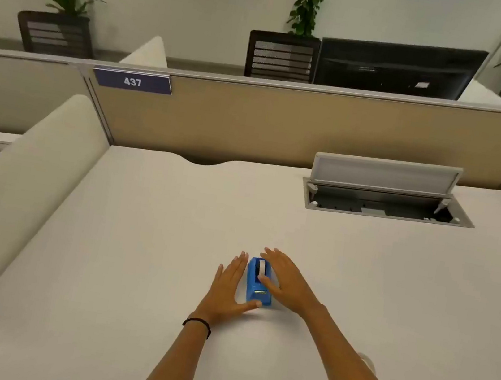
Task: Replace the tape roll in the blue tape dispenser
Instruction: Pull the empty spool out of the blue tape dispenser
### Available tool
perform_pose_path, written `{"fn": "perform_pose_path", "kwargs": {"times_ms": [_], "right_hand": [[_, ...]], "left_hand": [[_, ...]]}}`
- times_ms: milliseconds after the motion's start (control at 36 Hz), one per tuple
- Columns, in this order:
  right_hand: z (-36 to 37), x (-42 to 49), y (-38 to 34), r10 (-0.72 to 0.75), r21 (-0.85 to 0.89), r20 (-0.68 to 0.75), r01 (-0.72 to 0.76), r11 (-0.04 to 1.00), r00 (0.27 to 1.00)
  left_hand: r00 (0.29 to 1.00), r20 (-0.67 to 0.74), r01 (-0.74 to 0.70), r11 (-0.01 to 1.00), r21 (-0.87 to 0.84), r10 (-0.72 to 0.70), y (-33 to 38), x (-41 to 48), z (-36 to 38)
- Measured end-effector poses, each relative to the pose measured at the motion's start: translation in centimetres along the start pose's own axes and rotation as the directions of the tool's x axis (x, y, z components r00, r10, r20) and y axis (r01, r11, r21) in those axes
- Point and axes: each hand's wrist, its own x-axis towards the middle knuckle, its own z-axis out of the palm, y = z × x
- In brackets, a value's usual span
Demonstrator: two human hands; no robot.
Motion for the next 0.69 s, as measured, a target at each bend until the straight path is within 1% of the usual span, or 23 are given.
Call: {"fn": "perform_pose_path", "kwargs": {"times_ms": [28,83,194,250,417,556,694], "right_hand": [[0.0,0.1,0.2,0.01,0.012,0.004,-0.01,1.0,1.0],[-0.2,0.3,0.2,0.029,-0.006,0.027,-0.029,1.0,0.999],[-0.7,0.5,-0.6,0.053,-0.027,0.067,-0.051,0.998,0.996],[-0.8,0.8,-0.7,0.057,-0.045,0.075,-0.054,0.998,0.996],[-0.8,1.8,-1.0,0.095,-0.142,0.117,-0.078,0.987,0.989],[-0.4,2.5,-1.1,0.098,-0.227,0.103,-0.073,0.971,0.99],[0.0,2.9,-1.4,0.119,-0.226,0.06,-0.103,0.969,0.991]], "left_hand": [[1.0,0.012,-0.021,1.0,0.012,0.021,0.1,0.1,-0.1],[0.999,0.032,-0.014,0.999,0.033,0.013,0.3,0.5,-0.3],[0.996,0.081,-0.029,1.0,0.01,0.028,0.8,1.1,-0.8],[0.996,0.085,-0.034,0.999,0.026,0.032,0.6,1.5,-0.9],[0.998,0.057,-0.034,0.999,0.006,0.034,0.7,1.6,-0.5],[0.998,0.051,-0.043,0.999,-0.004,0.044,0.6,1.7,-0.5],[0.999,0.042,-0.031,0.999,0.006,0.031,0.4,1.8,-0.4]]}}
